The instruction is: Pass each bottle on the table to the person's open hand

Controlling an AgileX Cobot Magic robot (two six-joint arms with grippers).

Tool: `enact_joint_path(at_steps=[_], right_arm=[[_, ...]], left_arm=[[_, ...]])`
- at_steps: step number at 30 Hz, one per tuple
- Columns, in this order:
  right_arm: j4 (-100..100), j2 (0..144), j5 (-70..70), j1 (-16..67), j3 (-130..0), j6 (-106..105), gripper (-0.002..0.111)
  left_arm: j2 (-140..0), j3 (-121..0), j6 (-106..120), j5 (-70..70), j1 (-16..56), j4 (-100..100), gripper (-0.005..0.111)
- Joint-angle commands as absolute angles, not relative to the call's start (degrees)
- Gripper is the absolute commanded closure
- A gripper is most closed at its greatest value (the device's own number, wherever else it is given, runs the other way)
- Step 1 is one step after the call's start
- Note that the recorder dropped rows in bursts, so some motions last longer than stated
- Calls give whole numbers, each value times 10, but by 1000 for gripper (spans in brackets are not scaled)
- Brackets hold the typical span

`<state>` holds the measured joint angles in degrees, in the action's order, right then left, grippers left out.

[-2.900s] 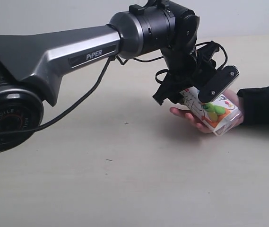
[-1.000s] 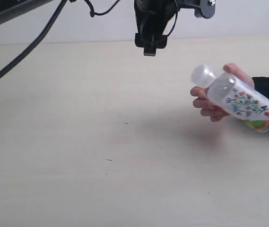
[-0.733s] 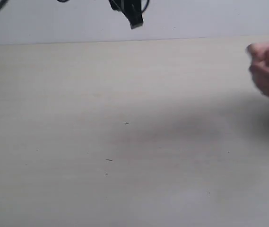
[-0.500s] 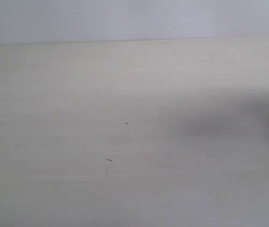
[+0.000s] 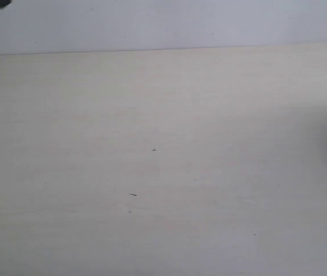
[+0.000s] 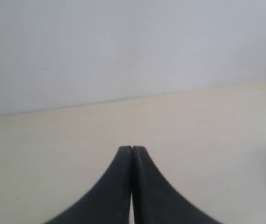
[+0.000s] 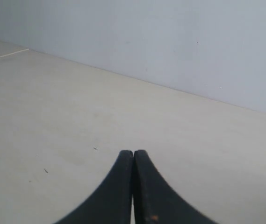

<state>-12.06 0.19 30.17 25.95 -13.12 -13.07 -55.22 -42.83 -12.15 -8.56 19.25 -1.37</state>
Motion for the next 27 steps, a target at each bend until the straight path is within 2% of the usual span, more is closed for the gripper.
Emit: enact_joint_path(at_steps=[1, 5, 9, 15, 21, 27], right_arm=[[-120, 0, 292, 260, -129, -133, 108], [-120, 0, 292, 260, -129, -133, 108], [-120, 0, 292, 260, -129, -133, 108], [-124, 0, 299, 260, -129, -133, 108], [-124, 0, 299, 260, -129, -133, 108], [-124, 0, 299, 260, -129, -133, 108]], left_arm=[[-330, -219, -170, 41, 196, -8, 105], [-137, -123, -168, 0, 195, -9, 105], [0, -90, -193, -37, 195, -9, 105], [-24, -85, -194, -59, 195, -9, 105], [-36, -85, -230, -149, 195, 7, 105], [-36, -85, -227, -155, 195, 6, 105]])
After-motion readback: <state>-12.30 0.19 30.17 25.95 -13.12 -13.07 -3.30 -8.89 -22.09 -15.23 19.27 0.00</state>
